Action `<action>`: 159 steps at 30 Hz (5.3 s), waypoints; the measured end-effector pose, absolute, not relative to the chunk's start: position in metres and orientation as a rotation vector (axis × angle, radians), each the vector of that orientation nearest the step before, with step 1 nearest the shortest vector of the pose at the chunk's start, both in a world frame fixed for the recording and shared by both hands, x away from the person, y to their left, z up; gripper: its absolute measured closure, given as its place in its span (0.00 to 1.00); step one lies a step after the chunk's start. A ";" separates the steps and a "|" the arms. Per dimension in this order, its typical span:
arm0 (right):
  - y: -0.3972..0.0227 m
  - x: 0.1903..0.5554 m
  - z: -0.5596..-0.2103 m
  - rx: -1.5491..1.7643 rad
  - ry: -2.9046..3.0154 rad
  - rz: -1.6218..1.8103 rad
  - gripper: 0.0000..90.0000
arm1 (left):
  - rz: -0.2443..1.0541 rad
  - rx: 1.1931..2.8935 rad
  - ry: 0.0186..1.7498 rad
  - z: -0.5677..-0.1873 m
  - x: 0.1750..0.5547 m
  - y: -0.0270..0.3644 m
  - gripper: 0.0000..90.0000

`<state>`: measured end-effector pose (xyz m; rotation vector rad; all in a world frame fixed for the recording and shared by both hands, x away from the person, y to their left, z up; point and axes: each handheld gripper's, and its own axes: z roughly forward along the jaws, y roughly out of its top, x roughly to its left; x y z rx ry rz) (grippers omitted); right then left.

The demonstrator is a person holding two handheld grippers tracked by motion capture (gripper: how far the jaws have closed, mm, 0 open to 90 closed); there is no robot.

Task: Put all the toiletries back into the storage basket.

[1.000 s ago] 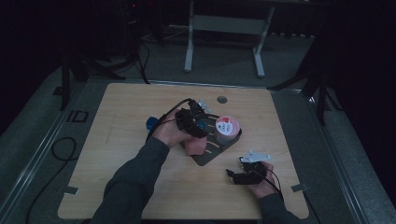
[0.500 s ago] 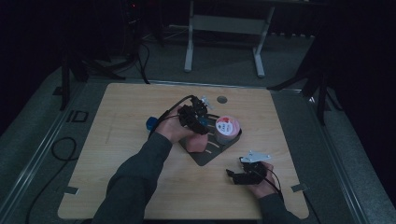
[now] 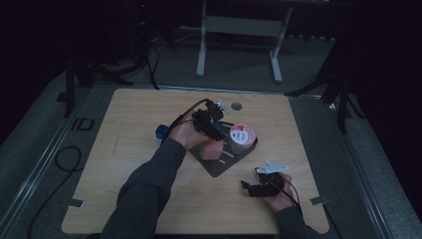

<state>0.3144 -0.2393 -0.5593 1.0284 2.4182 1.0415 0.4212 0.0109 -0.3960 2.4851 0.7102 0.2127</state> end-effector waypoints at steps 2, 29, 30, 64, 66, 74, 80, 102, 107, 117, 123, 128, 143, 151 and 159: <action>-0.239 0.314 -0.559 1.029 2.418 1.041 0.23 | 0.216 2.488 0.716 -0.396 0.424 0.010 0.57; -0.239 0.315 -0.559 1.024 2.419 1.041 0.23 | 0.231 2.484 0.744 -0.401 0.446 0.001 0.57; -0.239 0.315 -0.559 1.024 2.419 1.042 0.23 | 0.234 2.485 0.743 -0.401 0.447 0.001 0.57; -0.240 0.314 -0.559 1.017 2.423 1.041 0.23 | 0.229 2.439 0.734 -0.412 0.481 -0.006 0.57; -0.240 0.314 -0.559 1.018 2.424 1.040 0.23 | 0.221 2.434 0.738 -0.414 0.483 -0.006 0.57; -0.239 0.314 -0.559 1.017 2.425 1.042 0.23 | 0.226 2.418 0.752 -0.421 0.490 -0.005 0.57; -0.239 0.314 -0.559 1.017 2.424 1.042 0.23 | 0.232 2.402 0.770 -0.425 0.495 -0.004 0.57; -0.239 0.313 -0.559 1.016 2.425 1.042 0.23 | 0.226 2.371 0.789 -0.436 0.506 -0.003 0.57; -0.239 0.313 -0.559 1.015 2.425 1.042 0.23 | 0.229 2.354 0.795 -0.437 0.507 -0.003 0.58; -0.239 0.313 -0.559 1.013 2.427 1.042 0.23 | 0.252 2.325 0.810 -0.437 0.508 -0.003 0.58; -0.239 0.313 -0.559 1.013 2.428 1.042 0.23 | 0.256 2.310 0.827 -0.438 0.509 -0.003 0.58; -0.239 0.313 -0.559 1.012 2.428 1.042 0.23 | 0.252 2.307 0.836 -0.439 0.510 -0.003 0.58; -0.239 0.313 -0.559 1.010 2.429 1.042 0.23 | 0.247 2.291 0.856 -0.441 0.509 0.000 0.57; -0.239 0.313 -0.559 1.008 2.429 1.042 0.23 | 0.262 2.313 0.909 -0.448 0.510 -0.003 0.41; -0.239 0.313 -0.559 1.007 2.430 1.042 0.23 | 0.250 2.323 0.930 -0.446 0.509 0.000 0.34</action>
